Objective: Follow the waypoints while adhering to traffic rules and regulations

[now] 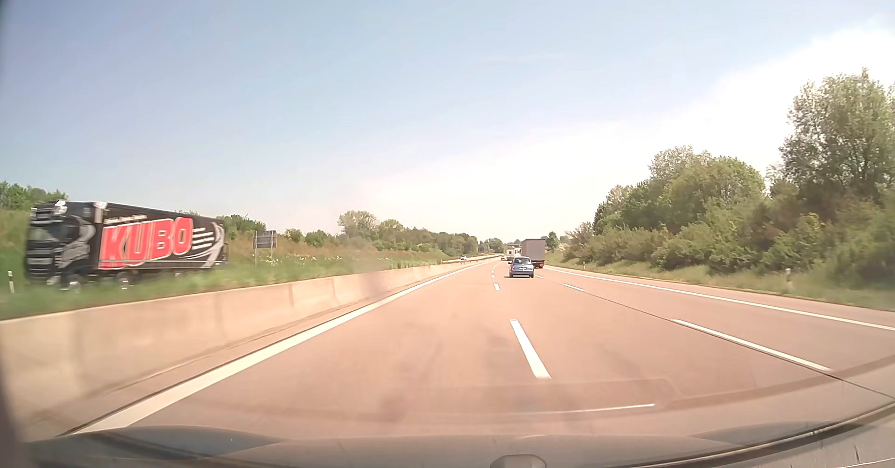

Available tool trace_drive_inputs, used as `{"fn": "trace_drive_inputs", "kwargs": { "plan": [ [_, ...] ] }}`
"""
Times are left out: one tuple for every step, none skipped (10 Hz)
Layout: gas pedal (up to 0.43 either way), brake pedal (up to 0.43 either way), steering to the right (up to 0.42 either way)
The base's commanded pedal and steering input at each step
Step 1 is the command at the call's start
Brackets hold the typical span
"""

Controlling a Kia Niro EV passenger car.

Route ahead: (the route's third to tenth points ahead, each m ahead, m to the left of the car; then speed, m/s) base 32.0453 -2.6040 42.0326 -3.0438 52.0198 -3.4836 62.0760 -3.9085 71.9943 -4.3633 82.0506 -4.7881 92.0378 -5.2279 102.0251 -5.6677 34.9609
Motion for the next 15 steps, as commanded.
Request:
{"fn": "trace_drive_inputs", "kwargs": {
  "plan": [
    [0.319, 0.000, 0.003],
    [0.319, 0.000, 0.003],
    [0.319, 0.000, 0.003],
    [0.319, 0.000, 0.002],
    [0.319, 0.000, 0.002],
    [0.319, 0.000, 0.002],
    [0.319, 0.000, 0.002],
    [0.319, 0.000, 0.002],
    [0.311, 0.000, 0.002],
    [0.311, 0.000, 0.002],
    [0.311, 0.000, 0.002],
    [0.311, 0.000, 0.002],
    [0.311, 0.000, 0.002],
    [0.311, 0.000, 0.002],
    [0.311, 0.000, 0.003]
  ]
}}
